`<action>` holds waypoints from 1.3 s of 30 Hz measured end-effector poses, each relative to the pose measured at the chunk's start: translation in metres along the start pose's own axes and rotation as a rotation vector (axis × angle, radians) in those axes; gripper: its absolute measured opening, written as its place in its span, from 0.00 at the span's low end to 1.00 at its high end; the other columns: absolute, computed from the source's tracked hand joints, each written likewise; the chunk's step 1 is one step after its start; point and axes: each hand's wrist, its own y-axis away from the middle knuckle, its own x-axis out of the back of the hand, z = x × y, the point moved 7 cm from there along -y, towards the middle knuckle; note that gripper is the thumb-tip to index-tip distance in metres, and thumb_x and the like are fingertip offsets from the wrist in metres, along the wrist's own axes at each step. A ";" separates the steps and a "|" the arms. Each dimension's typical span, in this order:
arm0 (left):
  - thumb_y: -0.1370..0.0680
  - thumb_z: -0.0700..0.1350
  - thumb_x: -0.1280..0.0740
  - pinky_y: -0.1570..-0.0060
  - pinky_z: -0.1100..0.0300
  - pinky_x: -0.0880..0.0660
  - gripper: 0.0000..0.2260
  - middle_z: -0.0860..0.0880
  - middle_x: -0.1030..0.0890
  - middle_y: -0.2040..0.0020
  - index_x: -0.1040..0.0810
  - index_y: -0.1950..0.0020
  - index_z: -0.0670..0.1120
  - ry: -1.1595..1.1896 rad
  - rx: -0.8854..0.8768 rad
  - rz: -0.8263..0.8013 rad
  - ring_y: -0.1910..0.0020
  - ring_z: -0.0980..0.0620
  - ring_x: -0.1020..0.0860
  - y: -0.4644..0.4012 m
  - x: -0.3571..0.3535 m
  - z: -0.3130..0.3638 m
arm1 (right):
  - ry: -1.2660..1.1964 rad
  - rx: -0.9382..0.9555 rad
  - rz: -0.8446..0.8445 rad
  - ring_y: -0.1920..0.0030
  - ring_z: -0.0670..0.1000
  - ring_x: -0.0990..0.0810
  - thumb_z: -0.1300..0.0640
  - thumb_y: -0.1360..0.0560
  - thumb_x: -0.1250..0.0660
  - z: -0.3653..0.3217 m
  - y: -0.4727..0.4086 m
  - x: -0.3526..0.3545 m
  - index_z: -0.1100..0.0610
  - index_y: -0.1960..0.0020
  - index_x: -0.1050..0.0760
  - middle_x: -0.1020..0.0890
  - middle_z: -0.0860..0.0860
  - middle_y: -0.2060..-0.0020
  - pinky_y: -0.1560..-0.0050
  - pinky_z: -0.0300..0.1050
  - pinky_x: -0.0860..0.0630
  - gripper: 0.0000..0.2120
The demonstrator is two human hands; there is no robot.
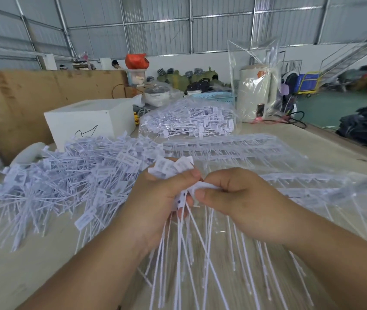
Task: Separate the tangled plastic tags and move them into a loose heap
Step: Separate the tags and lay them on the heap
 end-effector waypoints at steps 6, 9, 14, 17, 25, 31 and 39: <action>0.34 0.44 0.28 0.81 0.69 0.34 0.06 0.48 0.25 0.75 0.19 0.63 0.41 0.297 0.058 0.047 0.81 0.57 0.29 0.000 -0.004 0.002 | 0.057 0.103 0.326 0.78 0.42 0.32 0.55 0.20 0.36 -0.009 0.002 -0.004 0.50 0.60 0.20 0.27 0.40 0.78 0.74 0.34 0.38 0.11; 0.32 0.44 0.29 0.81 0.69 0.31 0.07 0.48 0.26 0.77 0.21 0.62 0.41 0.418 0.168 -0.003 0.83 0.55 0.28 0.005 -0.010 -0.004 | 0.069 0.174 0.384 0.74 0.40 0.28 0.57 0.19 0.36 -0.017 0.006 -0.010 0.48 0.62 0.22 0.24 0.36 0.74 0.71 0.30 0.35 0.14; 0.31 0.46 0.31 0.82 0.69 0.32 0.09 0.50 0.27 0.70 0.19 0.69 0.43 0.500 0.229 -0.002 0.82 0.58 0.30 -0.002 0.004 -0.001 | -0.097 0.176 0.587 0.76 0.41 0.37 0.53 0.19 0.39 -0.015 0.009 0.014 0.55 0.66 0.33 0.33 0.43 0.77 0.75 0.34 0.38 0.17; 0.31 0.47 0.30 0.81 0.68 0.31 0.09 0.50 0.25 0.68 0.17 0.70 0.45 0.325 0.109 0.071 0.79 0.58 0.29 -0.005 0.021 0.005 | -0.173 0.152 0.479 0.76 0.44 0.38 0.50 0.21 0.38 -0.011 0.006 0.026 0.56 0.63 0.33 0.35 0.43 0.77 0.74 0.38 0.38 0.15; 0.32 0.51 0.25 0.75 0.67 0.27 0.04 0.47 0.17 0.69 0.17 0.63 0.53 -0.057 -0.131 -0.102 0.73 0.53 0.19 0.007 -0.007 0.011 | -0.037 0.121 0.042 0.69 0.53 0.26 0.50 0.24 0.34 -0.002 -0.001 -0.003 0.42 0.39 0.34 0.18 0.44 0.68 0.68 0.50 0.29 0.16; 0.38 0.40 0.22 0.71 0.58 0.22 0.10 0.38 0.15 0.61 0.15 0.58 0.41 0.019 -0.066 -0.131 0.67 0.44 0.17 0.004 -0.004 0.010 | 0.038 0.068 -0.019 0.67 0.40 0.23 0.43 0.26 0.32 0.002 0.000 -0.001 0.41 0.32 0.35 0.19 0.46 0.62 0.64 0.36 0.29 0.24; 0.38 0.39 0.23 0.79 0.62 0.27 0.07 0.46 0.19 0.69 0.17 0.64 0.48 -0.151 -0.139 -0.097 0.75 0.52 0.23 0.004 0.001 0.018 | 0.244 -0.010 -0.048 0.76 0.44 0.35 0.53 0.21 0.33 0.002 0.002 0.016 0.60 0.58 0.25 0.32 0.47 0.76 0.72 0.41 0.38 0.11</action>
